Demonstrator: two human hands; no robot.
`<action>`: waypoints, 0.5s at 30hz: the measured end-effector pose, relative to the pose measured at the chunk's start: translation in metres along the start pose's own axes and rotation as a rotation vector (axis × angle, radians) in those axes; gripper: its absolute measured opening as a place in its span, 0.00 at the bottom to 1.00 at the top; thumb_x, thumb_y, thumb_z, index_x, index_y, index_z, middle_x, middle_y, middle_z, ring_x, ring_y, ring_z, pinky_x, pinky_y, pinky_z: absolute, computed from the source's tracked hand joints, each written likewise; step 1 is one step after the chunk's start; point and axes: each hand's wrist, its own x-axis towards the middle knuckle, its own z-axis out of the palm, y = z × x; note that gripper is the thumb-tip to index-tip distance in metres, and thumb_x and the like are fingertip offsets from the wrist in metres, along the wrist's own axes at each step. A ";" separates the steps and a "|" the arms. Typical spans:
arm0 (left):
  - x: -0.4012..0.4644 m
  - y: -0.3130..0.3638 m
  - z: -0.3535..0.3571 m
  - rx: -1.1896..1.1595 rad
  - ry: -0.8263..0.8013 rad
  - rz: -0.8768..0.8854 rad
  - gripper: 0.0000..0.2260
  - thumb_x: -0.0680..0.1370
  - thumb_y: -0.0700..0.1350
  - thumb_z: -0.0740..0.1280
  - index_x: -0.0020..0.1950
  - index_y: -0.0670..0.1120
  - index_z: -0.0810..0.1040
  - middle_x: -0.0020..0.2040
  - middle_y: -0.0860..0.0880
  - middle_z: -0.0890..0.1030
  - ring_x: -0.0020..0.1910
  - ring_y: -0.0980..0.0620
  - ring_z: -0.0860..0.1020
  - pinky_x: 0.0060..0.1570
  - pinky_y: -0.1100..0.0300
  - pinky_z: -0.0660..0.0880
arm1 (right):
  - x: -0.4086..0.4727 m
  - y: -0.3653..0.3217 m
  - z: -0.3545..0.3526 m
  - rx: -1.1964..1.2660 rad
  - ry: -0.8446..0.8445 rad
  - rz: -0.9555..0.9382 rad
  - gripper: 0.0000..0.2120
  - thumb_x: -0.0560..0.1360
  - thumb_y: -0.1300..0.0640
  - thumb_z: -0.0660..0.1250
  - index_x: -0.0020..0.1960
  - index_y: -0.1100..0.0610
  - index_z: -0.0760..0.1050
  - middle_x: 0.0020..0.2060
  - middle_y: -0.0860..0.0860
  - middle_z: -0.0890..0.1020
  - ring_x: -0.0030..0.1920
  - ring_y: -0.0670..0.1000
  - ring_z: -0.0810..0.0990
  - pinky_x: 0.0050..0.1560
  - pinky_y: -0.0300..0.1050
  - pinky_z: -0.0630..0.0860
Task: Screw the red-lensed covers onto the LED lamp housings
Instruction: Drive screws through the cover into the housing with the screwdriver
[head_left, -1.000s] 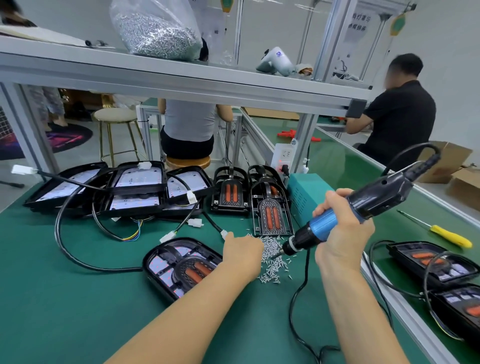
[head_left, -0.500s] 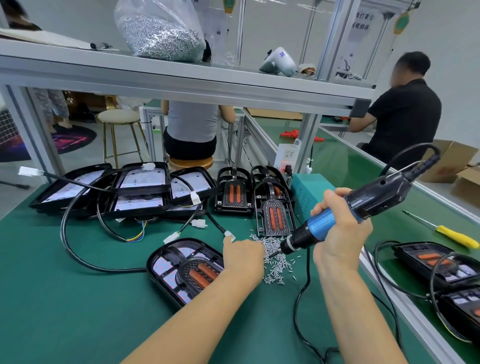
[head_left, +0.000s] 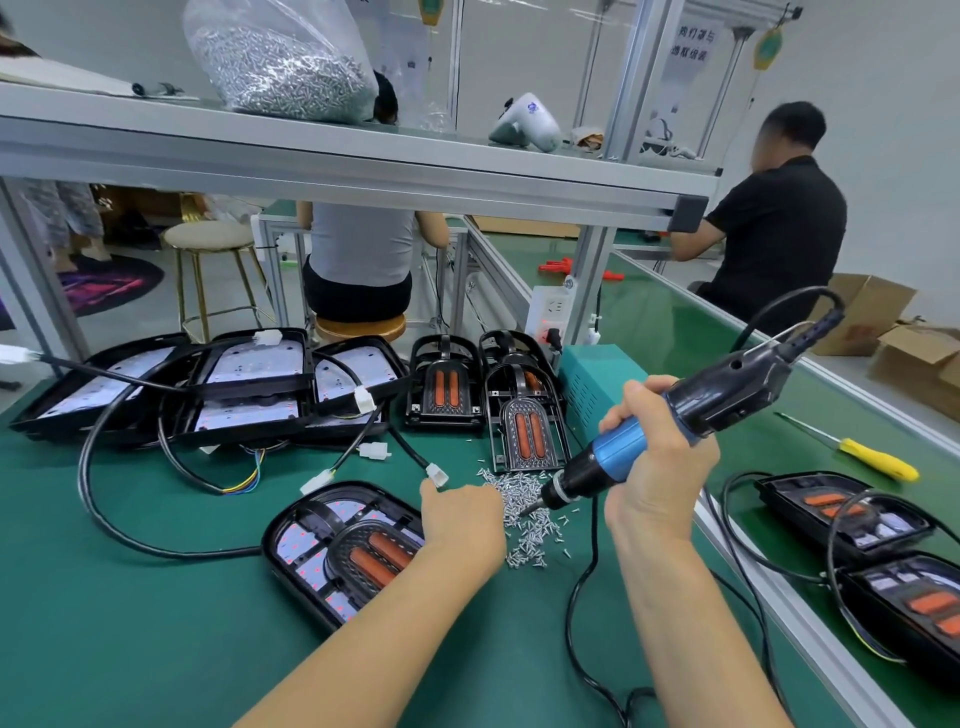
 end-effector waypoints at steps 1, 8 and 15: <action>0.000 0.001 0.000 0.006 0.003 0.009 0.06 0.73 0.35 0.59 0.42 0.46 0.67 0.31 0.50 0.68 0.33 0.49 0.67 0.61 0.51 0.60 | 0.000 0.000 0.000 0.002 -0.001 -0.001 0.07 0.66 0.62 0.70 0.40 0.55 0.73 0.24 0.48 0.74 0.26 0.50 0.73 0.31 0.38 0.72; -0.008 -0.003 -0.006 -0.185 0.242 -0.018 0.09 0.74 0.36 0.58 0.35 0.46 0.68 0.34 0.49 0.74 0.34 0.49 0.68 0.46 0.55 0.63 | 0.001 -0.004 -0.002 0.013 -0.002 -0.006 0.07 0.66 0.62 0.71 0.40 0.54 0.74 0.24 0.47 0.74 0.26 0.49 0.74 0.31 0.38 0.73; -0.026 -0.055 -0.033 -1.054 0.362 -0.014 0.08 0.70 0.39 0.73 0.34 0.50 0.81 0.32 0.53 0.82 0.34 0.56 0.79 0.39 0.63 0.74 | -0.001 -0.011 0.002 0.156 -0.025 0.050 0.06 0.69 0.64 0.67 0.40 0.54 0.72 0.25 0.48 0.73 0.25 0.48 0.73 0.30 0.38 0.72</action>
